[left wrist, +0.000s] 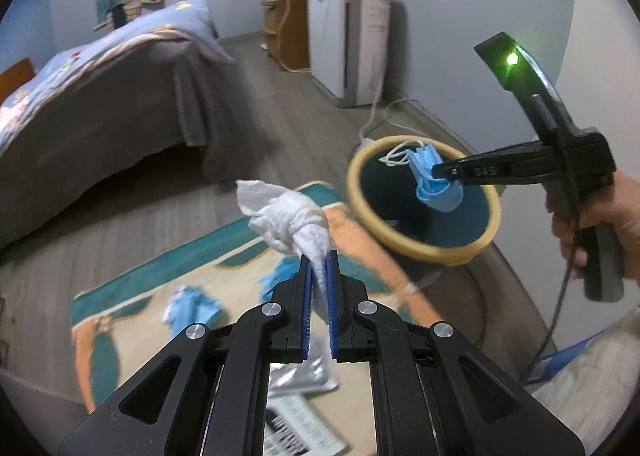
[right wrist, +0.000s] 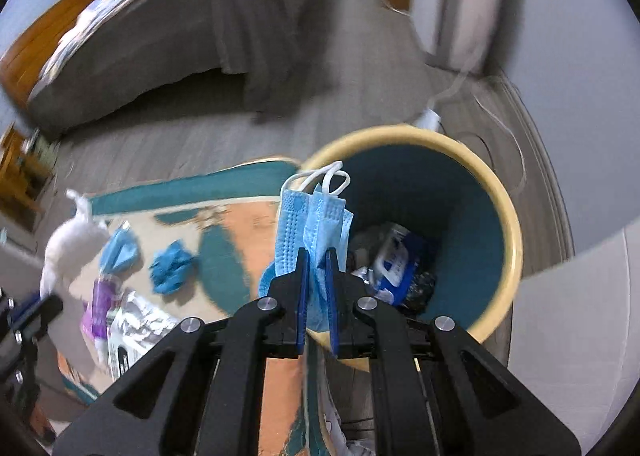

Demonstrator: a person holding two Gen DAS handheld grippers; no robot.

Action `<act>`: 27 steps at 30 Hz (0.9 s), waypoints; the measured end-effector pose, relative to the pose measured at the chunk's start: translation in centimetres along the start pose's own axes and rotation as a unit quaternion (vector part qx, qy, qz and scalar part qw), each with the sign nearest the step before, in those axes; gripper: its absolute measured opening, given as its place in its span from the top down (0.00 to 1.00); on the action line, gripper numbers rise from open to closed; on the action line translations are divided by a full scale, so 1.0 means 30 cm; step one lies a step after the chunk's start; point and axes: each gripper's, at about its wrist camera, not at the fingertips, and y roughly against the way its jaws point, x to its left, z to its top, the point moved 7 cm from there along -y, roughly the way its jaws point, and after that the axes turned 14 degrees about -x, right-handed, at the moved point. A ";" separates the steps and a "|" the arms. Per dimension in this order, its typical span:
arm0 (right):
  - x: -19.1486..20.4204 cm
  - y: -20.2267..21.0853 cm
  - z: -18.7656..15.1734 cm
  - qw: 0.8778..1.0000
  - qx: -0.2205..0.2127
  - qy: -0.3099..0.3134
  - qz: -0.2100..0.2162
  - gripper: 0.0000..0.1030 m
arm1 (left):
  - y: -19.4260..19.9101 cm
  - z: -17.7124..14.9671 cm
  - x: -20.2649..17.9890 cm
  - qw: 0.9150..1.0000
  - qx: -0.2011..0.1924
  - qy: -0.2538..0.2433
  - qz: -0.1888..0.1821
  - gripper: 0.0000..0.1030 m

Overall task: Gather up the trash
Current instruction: 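Carry the mask and tissue over the bin and open both tools to drop them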

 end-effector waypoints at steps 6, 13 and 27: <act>-0.094 -0.018 0.017 0.999 -0.008 -0.033 -0.021 0.92 | -0.116 0.047 -0.119 0.999 0.015 -0.024 -0.039 0.92; -0.204 -0.016 0.046 0.997 -0.025 -0.062 -0.048 0.92 | -0.259 0.110 -0.204 0.997 0.022 -0.049 -0.054 0.92; -0.354 0.015 0.043 0.985 -0.042 -0.147 -0.077 0.61 | -0.357 0.220 -0.265 0.997 -0.002 -0.029 -0.068 0.40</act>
